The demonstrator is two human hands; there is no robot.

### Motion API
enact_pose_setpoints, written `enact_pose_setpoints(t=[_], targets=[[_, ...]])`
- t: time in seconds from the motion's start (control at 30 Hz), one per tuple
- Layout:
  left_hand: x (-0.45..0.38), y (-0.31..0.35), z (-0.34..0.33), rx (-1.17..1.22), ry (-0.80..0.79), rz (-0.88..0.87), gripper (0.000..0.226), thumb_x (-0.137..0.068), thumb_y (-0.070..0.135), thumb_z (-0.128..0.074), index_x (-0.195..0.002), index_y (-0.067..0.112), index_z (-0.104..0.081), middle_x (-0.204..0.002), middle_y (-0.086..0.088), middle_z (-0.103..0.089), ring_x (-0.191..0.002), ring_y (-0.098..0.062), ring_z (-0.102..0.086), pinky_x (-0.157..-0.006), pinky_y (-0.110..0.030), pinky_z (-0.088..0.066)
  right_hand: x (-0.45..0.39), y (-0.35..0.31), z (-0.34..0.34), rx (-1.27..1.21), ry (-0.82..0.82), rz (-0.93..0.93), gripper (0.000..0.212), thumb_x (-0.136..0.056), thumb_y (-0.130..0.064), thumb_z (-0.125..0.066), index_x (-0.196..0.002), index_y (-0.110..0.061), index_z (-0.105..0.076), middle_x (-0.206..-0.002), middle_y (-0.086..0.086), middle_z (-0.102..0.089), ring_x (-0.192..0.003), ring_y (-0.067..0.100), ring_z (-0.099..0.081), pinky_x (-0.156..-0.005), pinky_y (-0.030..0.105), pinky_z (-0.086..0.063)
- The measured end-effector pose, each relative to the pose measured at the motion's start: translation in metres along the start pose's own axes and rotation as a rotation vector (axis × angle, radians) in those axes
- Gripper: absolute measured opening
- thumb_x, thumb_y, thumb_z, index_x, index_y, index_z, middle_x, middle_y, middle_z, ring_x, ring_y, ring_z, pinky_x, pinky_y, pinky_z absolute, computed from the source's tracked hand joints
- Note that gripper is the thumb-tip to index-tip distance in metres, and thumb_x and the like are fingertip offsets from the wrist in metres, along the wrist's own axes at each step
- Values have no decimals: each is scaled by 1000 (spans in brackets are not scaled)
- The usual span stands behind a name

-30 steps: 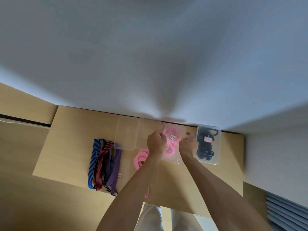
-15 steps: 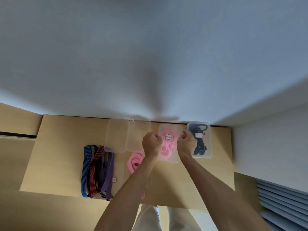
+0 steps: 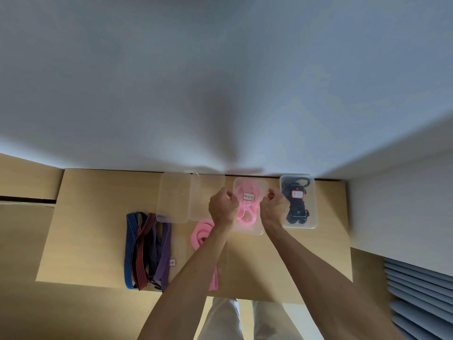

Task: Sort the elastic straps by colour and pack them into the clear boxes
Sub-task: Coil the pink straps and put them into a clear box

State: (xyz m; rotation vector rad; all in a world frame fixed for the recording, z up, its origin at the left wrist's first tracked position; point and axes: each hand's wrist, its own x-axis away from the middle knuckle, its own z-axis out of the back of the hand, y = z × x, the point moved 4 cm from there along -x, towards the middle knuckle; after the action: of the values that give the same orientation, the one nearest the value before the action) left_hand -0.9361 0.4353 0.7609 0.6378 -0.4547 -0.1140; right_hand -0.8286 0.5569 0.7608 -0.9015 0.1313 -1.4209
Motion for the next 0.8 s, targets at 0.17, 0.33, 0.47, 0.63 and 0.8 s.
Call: enact_pose_setpoints(t=[0.17, 0.33, 0.47, 0.63, 0.8], targets=[[8, 1, 10, 178, 97, -95, 8, -82, -4, -62, -82, 2, -67, -76, -8, -70, -68, -25, -64, -62, -35, -54, 13, -14, 9, -117, 93, 78, 24, -85, 6, -54, -98, 0, -73, -85, 14, -72, -79, 32, -65, -69, 41, -55], [-1, -2, 15, 221, 67, -152, 9, -86, -9, -60, -86, -6, -68, -79, -15, -71, -74, -31, -67, -70, -42, -56, 11, -25, 6, -117, 77, 95, 24, -85, 4, -51, -93, -3, -73, -81, 13, -71, -73, 31, -62, -61, 37, -50], [-9, -6, 3, 123, -46, -123, 12, -89, -6, -60, -93, -7, -71, -86, -18, -73, -81, -34, -68, -76, -44, -56, 3, -18, -3, -50, 25, 65, 25, -85, 7, -48, -92, -3, -71, -81, 12, -68, -70, 26, -55, -54, 26, -36], [-11, -1, -3, 38, -71, -158, 9, -85, -6, -61, -82, -2, -69, -76, -13, -71, -72, -30, -66, -68, -46, -55, -6, -9, -8, -2, 20, 2, 35, -88, 8, -50, -113, -3, -71, -108, 15, -70, -94, 31, -65, -70, 26, -40], [-12, -2, -6, -38, -94, -152, 8, -87, -2, -60, -88, 0, -67, -78, -12, -69, -74, -31, -65, -69, -46, -54, -11, -5, -8, 31, -9, -59, 36, -89, 6, -52, -115, -10, -71, -106, 14, -72, -89, 31, -67, -69, 28, -44]])
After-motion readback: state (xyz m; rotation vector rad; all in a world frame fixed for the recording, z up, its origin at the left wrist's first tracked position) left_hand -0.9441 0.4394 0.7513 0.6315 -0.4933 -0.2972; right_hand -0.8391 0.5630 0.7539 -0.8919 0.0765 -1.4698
